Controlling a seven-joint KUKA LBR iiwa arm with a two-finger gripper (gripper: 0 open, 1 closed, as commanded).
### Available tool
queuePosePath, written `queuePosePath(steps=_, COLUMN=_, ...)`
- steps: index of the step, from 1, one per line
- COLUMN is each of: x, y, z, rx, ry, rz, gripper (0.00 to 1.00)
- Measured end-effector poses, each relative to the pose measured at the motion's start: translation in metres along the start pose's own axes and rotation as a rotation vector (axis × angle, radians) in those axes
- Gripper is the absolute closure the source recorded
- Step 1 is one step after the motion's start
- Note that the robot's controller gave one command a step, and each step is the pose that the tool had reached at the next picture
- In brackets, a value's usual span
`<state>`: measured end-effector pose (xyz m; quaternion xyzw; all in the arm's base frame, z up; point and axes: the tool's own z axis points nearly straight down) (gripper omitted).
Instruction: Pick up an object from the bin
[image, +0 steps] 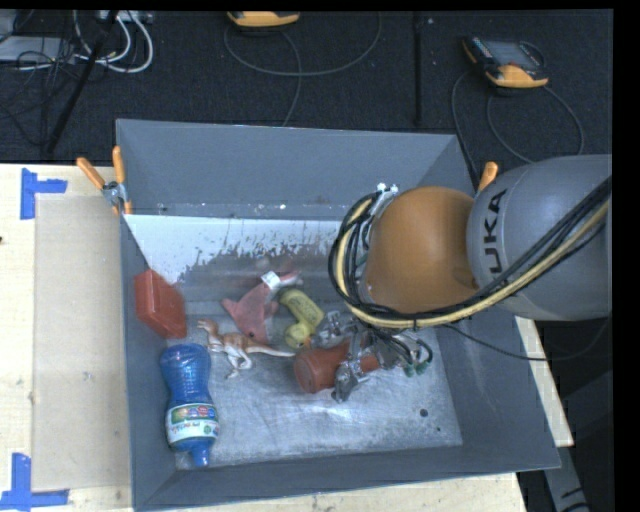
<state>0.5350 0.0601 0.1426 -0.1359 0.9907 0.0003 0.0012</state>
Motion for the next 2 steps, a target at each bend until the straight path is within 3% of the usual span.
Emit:
queuePosePath(steps=1, x=0.006, y=-0.012, z=-0.012, rx=-0.001, ry=0.01, rz=-0.006, gripper=1.0)
queuePosePath(steps=2, x=0.013, y=-0.005, z=-0.075, rx=-0.001, ry=0.008, rz=-0.02, gripper=1.0)
